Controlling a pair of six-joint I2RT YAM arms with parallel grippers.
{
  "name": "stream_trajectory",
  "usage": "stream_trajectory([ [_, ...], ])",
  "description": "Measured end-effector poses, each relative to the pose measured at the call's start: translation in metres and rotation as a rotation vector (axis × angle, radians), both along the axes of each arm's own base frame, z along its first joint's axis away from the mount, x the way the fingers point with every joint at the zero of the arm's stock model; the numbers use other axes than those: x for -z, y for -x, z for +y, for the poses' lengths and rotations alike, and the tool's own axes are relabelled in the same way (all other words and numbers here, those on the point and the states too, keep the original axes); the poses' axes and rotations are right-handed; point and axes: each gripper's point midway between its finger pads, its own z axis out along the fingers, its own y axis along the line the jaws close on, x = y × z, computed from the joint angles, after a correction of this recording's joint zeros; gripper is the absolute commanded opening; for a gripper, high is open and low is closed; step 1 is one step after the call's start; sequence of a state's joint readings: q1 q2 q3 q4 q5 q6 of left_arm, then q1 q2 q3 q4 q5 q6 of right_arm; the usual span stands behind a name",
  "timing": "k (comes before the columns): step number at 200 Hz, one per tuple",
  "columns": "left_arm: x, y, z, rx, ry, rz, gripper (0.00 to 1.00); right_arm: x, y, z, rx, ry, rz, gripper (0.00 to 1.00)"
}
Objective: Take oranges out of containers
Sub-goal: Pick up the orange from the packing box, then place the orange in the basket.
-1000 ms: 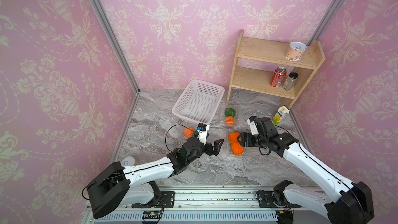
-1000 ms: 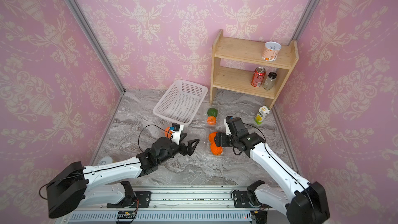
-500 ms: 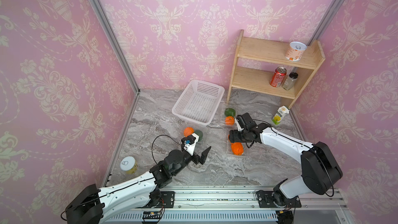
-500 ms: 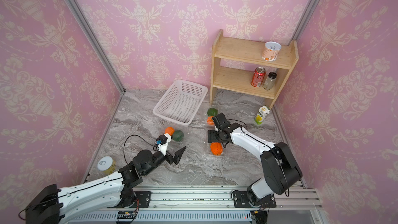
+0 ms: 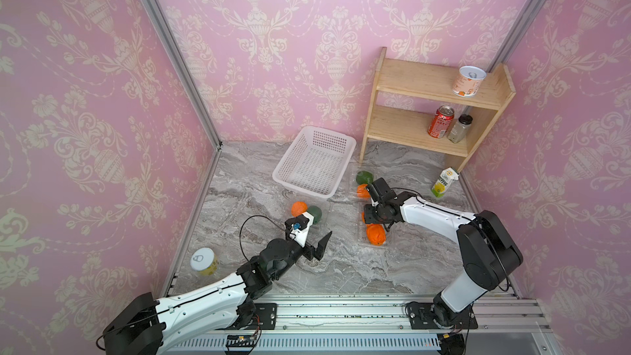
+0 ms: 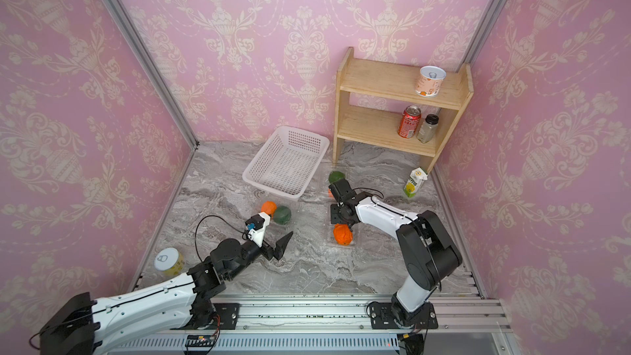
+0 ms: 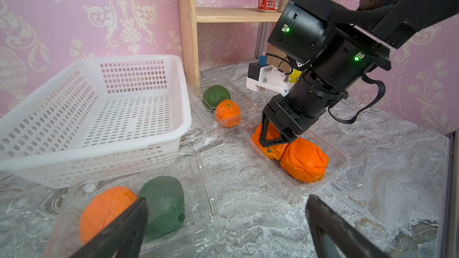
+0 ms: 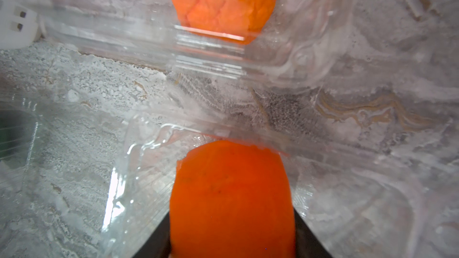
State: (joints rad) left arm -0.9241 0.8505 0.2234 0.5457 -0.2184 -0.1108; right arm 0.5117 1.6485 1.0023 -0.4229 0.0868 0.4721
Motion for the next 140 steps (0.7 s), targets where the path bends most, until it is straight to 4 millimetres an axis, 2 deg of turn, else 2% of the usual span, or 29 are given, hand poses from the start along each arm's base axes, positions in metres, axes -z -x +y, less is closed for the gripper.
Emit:
stream_trajectory([
  [21, 0.001, -0.001, 0.001, -0.008, -0.010, -0.005, 0.99, -0.016, 0.001, 0.005, -0.006, -0.023, -0.036, 0.50],
  [52, 0.001, -0.004, 0.005, -0.033, -0.024, -0.017, 0.99, -0.061, 0.004, 0.019, -0.029, -0.094, -0.137, 0.52],
  [71, 0.004, -0.005, 0.009, -0.052, -0.037, -0.022, 0.99, -0.088, -0.002, 0.030, -0.044, -0.144, -0.180, 0.52],
  [91, 0.007, -0.008, 0.013, -0.074, -0.052, -0.027, 0.99, -0.117, -0.016, 0.045, -0.060, -0.197, -0.220, 0.53],
  [116, 0.005, -0.010, 0.017, -0.093, -0.055, -0.035, 0.99, -0.153, -0.050, 0.072, -0.081, -0.256, -0.285, 0.53],
  [140, 0.005, -0.013, 0.023, -0.120, -0.058, -0.041, 0.99, -0.165, -0.082, 0.099, -0.111, -0.290, -0.301, 0.53],
])
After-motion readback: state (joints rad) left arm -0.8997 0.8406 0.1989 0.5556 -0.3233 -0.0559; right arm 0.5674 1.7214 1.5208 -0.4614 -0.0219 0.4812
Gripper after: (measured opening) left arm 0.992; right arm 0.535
